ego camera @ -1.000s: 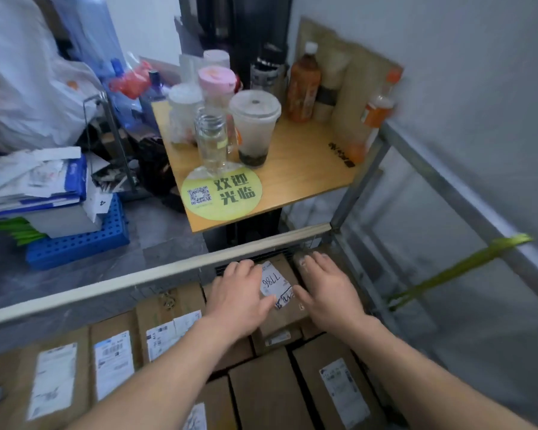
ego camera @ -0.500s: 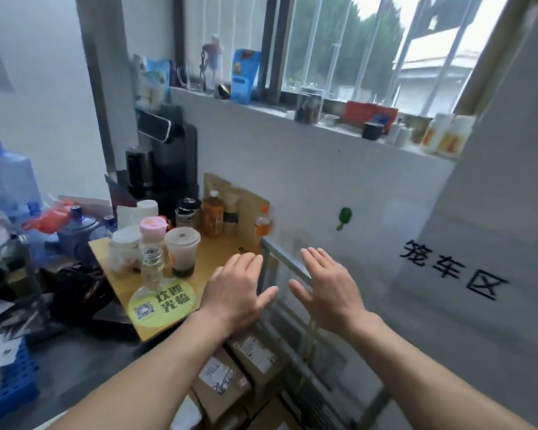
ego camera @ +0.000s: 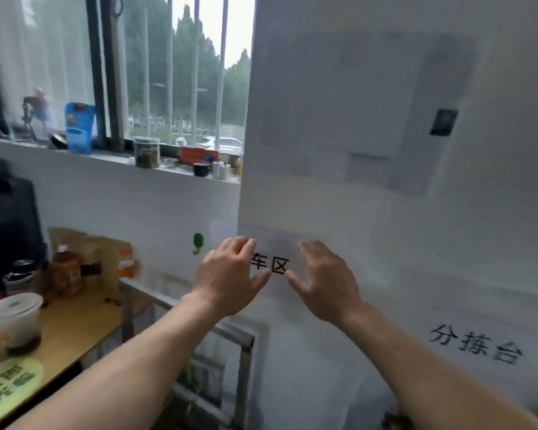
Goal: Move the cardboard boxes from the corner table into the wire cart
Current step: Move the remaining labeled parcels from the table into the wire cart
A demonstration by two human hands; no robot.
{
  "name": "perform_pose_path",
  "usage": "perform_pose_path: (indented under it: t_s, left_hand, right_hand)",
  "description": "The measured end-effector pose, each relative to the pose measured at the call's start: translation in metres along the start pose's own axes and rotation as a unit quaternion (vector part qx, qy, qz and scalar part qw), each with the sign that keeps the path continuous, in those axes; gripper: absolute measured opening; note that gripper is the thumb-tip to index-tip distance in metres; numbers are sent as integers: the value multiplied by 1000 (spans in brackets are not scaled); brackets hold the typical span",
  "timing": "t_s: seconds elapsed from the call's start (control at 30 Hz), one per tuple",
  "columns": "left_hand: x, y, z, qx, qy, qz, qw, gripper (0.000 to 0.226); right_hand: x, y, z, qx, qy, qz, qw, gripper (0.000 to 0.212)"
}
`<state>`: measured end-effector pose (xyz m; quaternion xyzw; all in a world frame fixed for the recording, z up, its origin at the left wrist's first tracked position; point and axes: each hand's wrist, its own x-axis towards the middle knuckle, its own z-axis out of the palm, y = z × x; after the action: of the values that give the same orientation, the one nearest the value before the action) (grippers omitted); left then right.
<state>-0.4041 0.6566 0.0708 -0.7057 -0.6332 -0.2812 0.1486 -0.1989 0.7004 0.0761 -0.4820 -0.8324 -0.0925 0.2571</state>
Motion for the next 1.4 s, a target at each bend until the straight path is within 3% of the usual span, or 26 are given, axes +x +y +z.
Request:
perform_pose_path:
  t_s: [0.37, 0.73, 1.4]
  left_hand:
    - [33, 197, 25, -69, -12, 121, 990, 74]
    - [47, 318, 46, -114, -22, 225, 967, 75]
    - [66, 375, 85, -207, -34, 350, 913, 75]
  right_hand:
    - [-105, 153, -113, -90, 34, 118, 988, 75]
    - [-187, 221, -178, -153, 57, 226, 960, 75]
    - [-237, 225, -208, -256, 69, 363, 893, 73]
